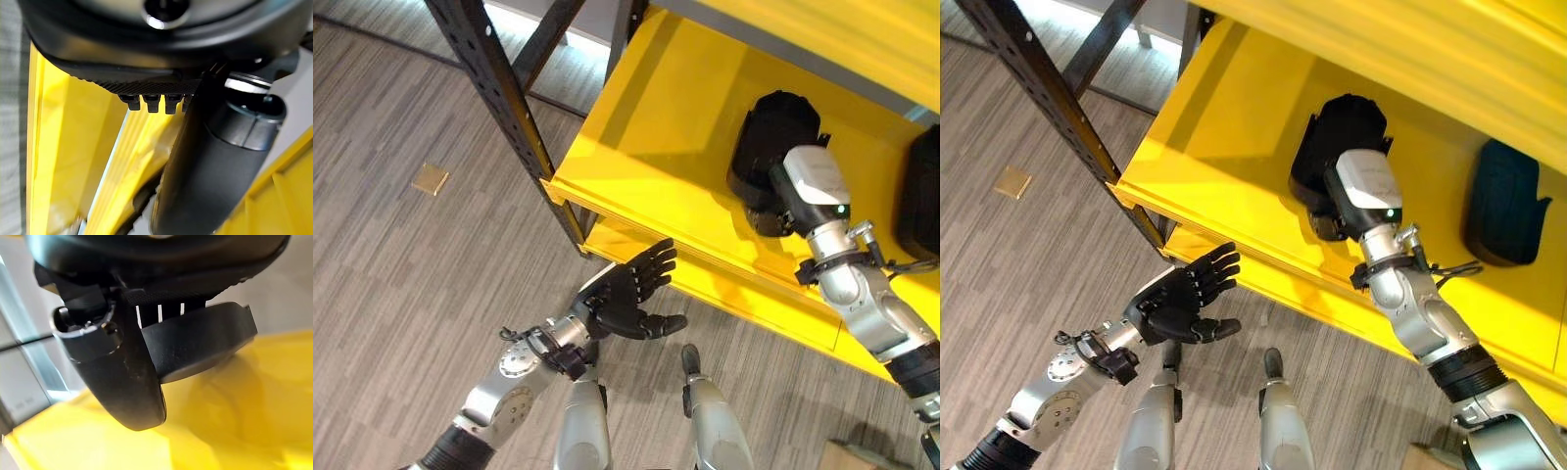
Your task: Move parts from the plastic box to the shelf.
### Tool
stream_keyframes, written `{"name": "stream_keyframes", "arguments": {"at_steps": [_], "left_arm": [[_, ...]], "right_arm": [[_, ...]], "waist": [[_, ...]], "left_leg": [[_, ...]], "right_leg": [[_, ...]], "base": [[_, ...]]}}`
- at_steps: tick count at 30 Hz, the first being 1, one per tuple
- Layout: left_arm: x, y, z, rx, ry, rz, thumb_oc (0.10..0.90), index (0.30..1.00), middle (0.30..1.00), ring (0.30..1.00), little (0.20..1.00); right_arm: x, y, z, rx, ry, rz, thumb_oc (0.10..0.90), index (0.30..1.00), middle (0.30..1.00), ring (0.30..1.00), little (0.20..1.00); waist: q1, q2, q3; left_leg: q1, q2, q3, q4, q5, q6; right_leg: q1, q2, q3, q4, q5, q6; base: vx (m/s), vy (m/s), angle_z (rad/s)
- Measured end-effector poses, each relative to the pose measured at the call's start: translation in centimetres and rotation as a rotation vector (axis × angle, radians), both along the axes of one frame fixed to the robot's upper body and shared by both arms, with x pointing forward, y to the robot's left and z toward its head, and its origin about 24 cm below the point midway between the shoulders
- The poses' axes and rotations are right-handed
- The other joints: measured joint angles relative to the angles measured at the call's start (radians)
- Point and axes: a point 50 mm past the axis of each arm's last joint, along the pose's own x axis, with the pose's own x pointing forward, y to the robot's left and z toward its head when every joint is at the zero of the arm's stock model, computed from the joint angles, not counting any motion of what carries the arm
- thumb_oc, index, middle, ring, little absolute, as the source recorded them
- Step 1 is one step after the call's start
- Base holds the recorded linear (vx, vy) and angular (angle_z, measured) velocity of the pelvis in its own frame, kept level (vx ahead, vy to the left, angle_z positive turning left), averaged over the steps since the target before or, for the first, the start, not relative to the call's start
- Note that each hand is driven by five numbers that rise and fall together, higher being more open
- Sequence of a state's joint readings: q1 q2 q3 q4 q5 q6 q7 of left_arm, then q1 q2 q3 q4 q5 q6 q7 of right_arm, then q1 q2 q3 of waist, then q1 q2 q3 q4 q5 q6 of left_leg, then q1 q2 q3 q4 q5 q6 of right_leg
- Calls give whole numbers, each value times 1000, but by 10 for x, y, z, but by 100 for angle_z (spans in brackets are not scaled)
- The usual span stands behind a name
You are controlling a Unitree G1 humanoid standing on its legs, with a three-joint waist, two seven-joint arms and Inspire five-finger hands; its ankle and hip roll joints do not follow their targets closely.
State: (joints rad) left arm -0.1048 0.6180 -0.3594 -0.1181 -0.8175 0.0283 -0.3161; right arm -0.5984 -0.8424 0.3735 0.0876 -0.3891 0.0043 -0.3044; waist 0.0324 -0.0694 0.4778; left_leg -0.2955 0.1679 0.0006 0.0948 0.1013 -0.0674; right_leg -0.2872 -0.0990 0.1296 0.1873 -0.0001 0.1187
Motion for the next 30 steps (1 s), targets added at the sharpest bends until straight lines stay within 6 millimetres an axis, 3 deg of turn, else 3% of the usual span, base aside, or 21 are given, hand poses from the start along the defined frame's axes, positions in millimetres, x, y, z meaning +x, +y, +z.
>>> {"name": "stream_keyframes", "arguments": {"at_steps": [2,6,8,15,24,30], "left_arm": [[-3,-9,-9,-6,46,-27,900,1000,1000,1000,1000],[-3,-16,-10,-35,55,-40,900,1000,1000,1000,1000],[0,-10,-6,-38,38,-10,900,1000,1000,1000,1000],[6,-8,4,-47,-12,5,900,1000,1000,1000,1000],[1,-8,-1,-56,-2,7,900,1000,1000,1000,1000],[2,-10,0,-59,-11,19,900,1000,1000,1000,1000]], "right_arm": [[6,3,18,-16,-48,10,400,300,300,300,300],[6,-12,22,-87,-29,-41,400,300,300,300,300],[6,-12,22,-114,-9,-40,400,300,300,300,300],[15,-6,31,-168,3,-42,400,300,300,300,300],[25,-21,40,-152,2,-127,400,300,300,300,300],[26,-25,40,-137,9,-175,400,300,300,300,300]], "waist": [[-2,7,2],[-10,21,8],[-6,27,9],[4,35,12],[-1,95,45],[-1,99,47]], "left_leg": [[7,18,31,-18,10,-8],[61,19,79,-65,29,-44],[97,24,111,-94,30,-45],[109,37,117,-109,32,-49],[87,22,124,-117,36,-53],[82,20,129,-118,36,-52]], "right_leg": [[15,3,-6,-71,58,-1],[57,-5,-18,-140,101,0],[77,-13,-92,-170,121,-16],[88,0,-116,-184,123,-19],[48,-15,-112,-165,124,-20],[39,-17,-107,-164,124,-19]], "base": [[-11,6,-52],[-3,-14,-26],[25,-100,-34],[-6,-31,-3],[-47,59,-1],[-47,31,-2]]}}
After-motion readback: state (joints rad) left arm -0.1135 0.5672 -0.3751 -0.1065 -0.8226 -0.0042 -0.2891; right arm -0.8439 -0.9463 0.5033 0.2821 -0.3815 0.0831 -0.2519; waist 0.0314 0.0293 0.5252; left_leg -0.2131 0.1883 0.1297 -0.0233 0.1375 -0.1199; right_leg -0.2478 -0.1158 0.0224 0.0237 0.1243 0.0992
